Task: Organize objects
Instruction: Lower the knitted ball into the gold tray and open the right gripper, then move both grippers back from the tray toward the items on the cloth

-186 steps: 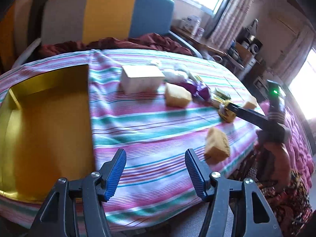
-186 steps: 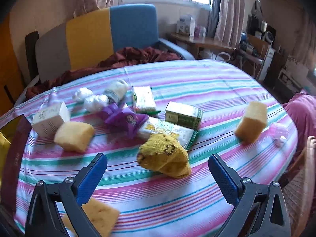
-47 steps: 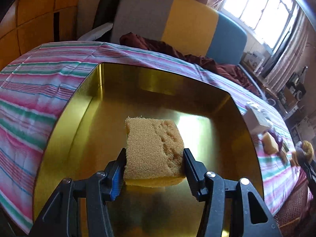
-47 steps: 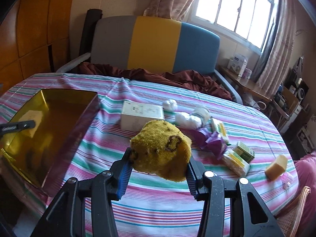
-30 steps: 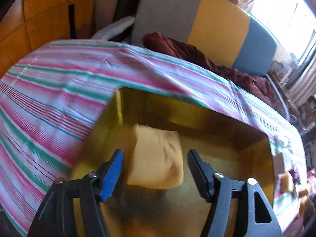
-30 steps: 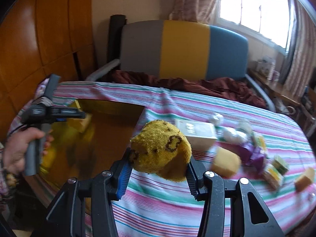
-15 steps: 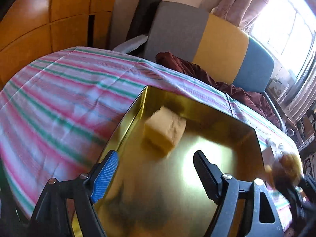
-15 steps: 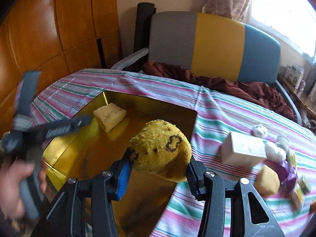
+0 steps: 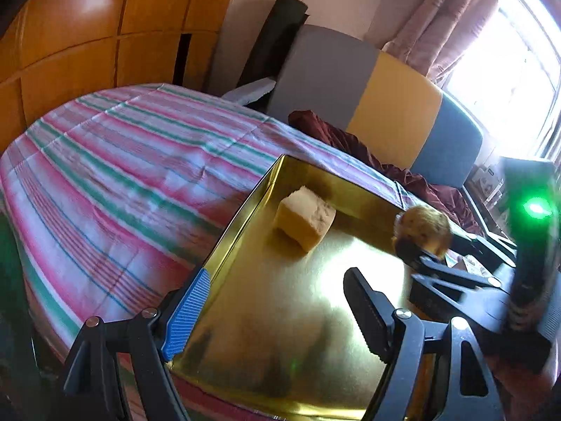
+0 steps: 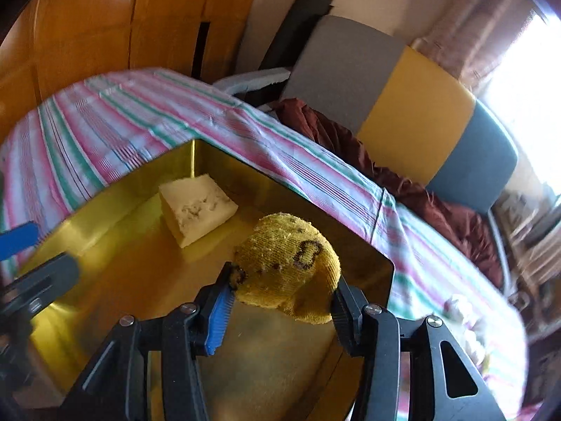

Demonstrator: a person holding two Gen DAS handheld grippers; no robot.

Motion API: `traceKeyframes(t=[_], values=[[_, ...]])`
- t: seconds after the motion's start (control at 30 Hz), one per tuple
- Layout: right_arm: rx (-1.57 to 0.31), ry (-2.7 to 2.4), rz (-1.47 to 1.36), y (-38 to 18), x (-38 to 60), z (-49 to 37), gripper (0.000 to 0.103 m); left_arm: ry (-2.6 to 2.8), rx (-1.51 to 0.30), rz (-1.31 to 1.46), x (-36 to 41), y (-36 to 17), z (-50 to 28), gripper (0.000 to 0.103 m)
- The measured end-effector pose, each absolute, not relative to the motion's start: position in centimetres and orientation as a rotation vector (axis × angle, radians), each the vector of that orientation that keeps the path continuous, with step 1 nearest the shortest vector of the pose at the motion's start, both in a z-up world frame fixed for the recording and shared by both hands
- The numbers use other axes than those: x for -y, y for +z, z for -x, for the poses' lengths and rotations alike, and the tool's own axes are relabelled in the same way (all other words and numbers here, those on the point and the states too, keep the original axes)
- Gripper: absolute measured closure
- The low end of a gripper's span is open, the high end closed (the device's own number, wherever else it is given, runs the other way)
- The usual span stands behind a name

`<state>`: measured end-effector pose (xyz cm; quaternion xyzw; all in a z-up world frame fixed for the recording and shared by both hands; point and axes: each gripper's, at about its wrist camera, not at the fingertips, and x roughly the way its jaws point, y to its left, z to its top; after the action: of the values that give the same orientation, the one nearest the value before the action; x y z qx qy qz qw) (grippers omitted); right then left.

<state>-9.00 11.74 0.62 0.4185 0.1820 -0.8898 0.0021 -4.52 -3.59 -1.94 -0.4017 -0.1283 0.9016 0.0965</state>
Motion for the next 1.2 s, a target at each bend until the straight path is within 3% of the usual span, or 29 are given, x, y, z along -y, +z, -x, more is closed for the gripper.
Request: traceKeyframes(t=[0.3, 0.47, 0.73, 1.2], values=[[-0.578, -2.744, -1.399, -1.2, -10.7, 12.8, 0.051, 2.627, 0.404, 1.236, 3.9, -2.9, 3.8, 0.024], [-0.557, -2.756, -1.4, -1.3, -10.4, 13.4, 0.029, 2.622, 0.394, 1.221, 3.5, -2.7, 3.5, 0.024], [-0.556, -2.789, -1.335, -0.3, -10.4, 12.3, 0.027, 2.617, 0.398, 1.233, 3.3, -2.9, 3.4, 0.024], [-0.356, -2.843, -1.274, 2.6, -13.9, 7.7, 0.027, 2.579, 0.302, 1.216, 0.8, -2.9, 2.2, 0.024]])
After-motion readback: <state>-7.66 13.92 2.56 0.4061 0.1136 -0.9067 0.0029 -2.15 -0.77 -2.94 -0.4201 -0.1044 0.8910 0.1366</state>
